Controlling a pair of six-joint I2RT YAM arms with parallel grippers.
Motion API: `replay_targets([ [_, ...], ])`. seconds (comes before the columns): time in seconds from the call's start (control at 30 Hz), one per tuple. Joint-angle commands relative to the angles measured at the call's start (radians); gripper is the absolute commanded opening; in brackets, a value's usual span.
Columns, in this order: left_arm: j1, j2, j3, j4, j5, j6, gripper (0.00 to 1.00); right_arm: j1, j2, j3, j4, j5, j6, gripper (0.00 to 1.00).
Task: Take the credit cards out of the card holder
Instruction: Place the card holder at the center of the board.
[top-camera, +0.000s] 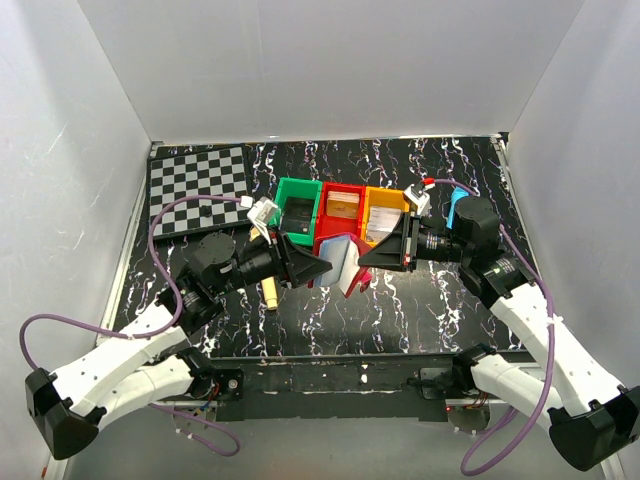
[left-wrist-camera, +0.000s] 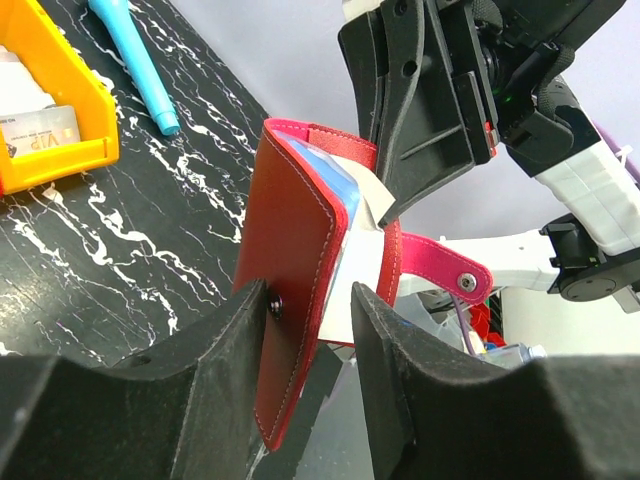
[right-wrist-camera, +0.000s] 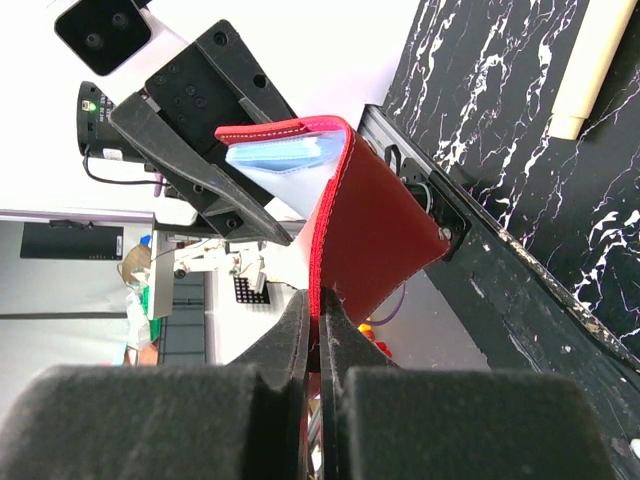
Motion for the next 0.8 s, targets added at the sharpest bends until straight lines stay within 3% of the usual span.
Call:
replay_targets([
  [0.0,-0.004,-0.039,0.008,-0.014,-0.026,0.025,0.41,-0.006,0.005,-0.006,0.072,-0.03,0.005,0.01],
  [0.2,-0.004,-0.052,0.004,-0.014,-0.023,0.032,0.43,-0.008,0.007,-0.011,0.073,-0.032,0.004,0.01],
  [0.37,-0.003,-0.06,-0.004,-0.012,-0.019,0.032,0.3,-0.01,0.01,-0.014,0.076,-0.035,0.002,0.01],
  [0.67,-0.004,-0.043,-0.009,0.006,-0.003,0.029,0.21,-0.011,0.007,-0.017,0.086,-0.042,0.005,0.01],
  [0.77,-0.004,-0.03,-0.004,0.003,0.003,0.032,0.06,-0.01,0.004,-0.014,0.084,-0.046,-0.004,0.01],
])
